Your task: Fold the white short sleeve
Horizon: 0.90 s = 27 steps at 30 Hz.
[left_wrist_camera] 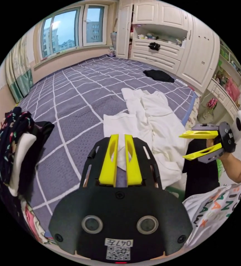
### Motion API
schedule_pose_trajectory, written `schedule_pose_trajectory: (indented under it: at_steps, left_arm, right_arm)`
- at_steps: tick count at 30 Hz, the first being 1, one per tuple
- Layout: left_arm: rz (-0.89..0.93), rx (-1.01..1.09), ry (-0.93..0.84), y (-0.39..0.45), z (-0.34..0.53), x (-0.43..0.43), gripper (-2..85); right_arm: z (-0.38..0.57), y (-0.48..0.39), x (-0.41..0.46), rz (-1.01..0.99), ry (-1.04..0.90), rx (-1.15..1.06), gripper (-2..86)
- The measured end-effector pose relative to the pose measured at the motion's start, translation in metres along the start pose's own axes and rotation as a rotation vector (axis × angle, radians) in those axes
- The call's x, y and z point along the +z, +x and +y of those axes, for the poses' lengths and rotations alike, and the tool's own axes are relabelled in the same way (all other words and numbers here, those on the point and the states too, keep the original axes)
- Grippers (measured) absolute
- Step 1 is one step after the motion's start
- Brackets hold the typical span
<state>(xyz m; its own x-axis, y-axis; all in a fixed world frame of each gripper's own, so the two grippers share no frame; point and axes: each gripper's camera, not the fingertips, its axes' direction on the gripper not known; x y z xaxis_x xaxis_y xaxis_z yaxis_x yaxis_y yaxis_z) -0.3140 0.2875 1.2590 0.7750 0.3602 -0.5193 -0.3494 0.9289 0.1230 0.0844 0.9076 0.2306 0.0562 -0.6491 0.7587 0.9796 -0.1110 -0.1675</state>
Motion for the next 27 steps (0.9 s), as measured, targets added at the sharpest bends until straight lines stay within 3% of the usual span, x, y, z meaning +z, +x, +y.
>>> schedule_pose_trajectory:
  at_steps: [5,9,14,18,21,27]
  left_arm:
    - [0.039,-0.028,-0.129,-0.031,0.009,0.065,9.5]
    - [0.282,-0.105,-0.124,-0.053,0.007,0.078,4.0]
    - [0.294,-0.086,-0.115,-0.065,0.012,0.07,0.7]
    - [0.332,-0.128,0.002,-0.082,0.025,0.042,0.2]
    - [0.362,-0.145,0.081,-0.091,0.03,0.022,0.1]
    - [0.295,-0.084,0.115,-0.083,0.033,0.0,0.0]
  right_arm:
    - [-0.027,0.011,0.08,0.154,-0.222,-0.028,5.7]
    - [-0.017,0.022,0.1,0.121,-0.35,-0.01,0.5]
    - [-0.007,0.019,0.021,0.295,-0.21,0.039,0.0]
    - [0.025,0.022,-0.068,0.425,-0.046,0.163,0.0]
    - [0.056,0.027,-0.114,0.43,0.051,0.292,0.0]
    - [0.095,0.031,-0.141,0.38,0.042,0.421,-0.1]
